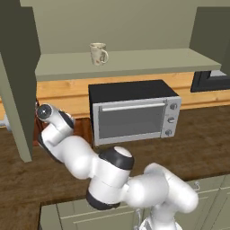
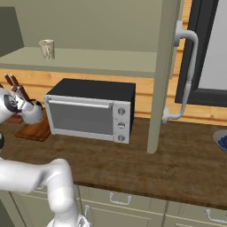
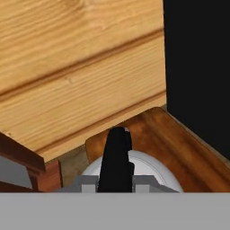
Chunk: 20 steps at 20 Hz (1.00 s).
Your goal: Pick the kettle from the counter and place it on the tray. Then pick the mug from the cabinet and place it on the tray. Then close the cabinet doors.
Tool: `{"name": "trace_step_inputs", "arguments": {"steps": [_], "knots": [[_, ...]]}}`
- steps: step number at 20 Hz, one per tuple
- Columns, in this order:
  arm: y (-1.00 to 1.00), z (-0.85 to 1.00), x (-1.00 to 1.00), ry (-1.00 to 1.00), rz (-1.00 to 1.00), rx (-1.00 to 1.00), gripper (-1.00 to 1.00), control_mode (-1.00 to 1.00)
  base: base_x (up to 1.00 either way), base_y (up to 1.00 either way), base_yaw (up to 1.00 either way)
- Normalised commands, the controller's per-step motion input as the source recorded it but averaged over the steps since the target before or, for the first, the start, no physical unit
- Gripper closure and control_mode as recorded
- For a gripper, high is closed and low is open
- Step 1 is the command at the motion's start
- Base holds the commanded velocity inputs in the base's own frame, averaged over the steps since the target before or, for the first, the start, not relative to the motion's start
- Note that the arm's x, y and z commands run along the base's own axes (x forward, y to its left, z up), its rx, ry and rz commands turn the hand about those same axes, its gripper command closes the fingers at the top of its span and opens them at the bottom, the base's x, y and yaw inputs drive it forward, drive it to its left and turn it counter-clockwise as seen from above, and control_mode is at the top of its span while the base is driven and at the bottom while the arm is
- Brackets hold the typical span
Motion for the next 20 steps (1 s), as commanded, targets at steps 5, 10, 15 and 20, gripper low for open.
{"name": "trace_step_inputs", "arguments": {"steps": [5,10,15,20], "knots": [[-0.06,-0.16,0.14,0.00,0.00,-0.02,1.00,-1.00,0.00,0.00,0.00],[-0.09,-0.23,0.17,0.00,0.00,-0.01,1.00,-1.00,0.00,0.00,0.00],[-0.03,-0.17,0.11,0.00,0.00,0.00,1.00,-1.00,0.00,0.00,0.00],[0.00,-0.07,0.02,0.00,0.00,0.00,-1.00,-1.00,0.00,0.00,0.00]]}}
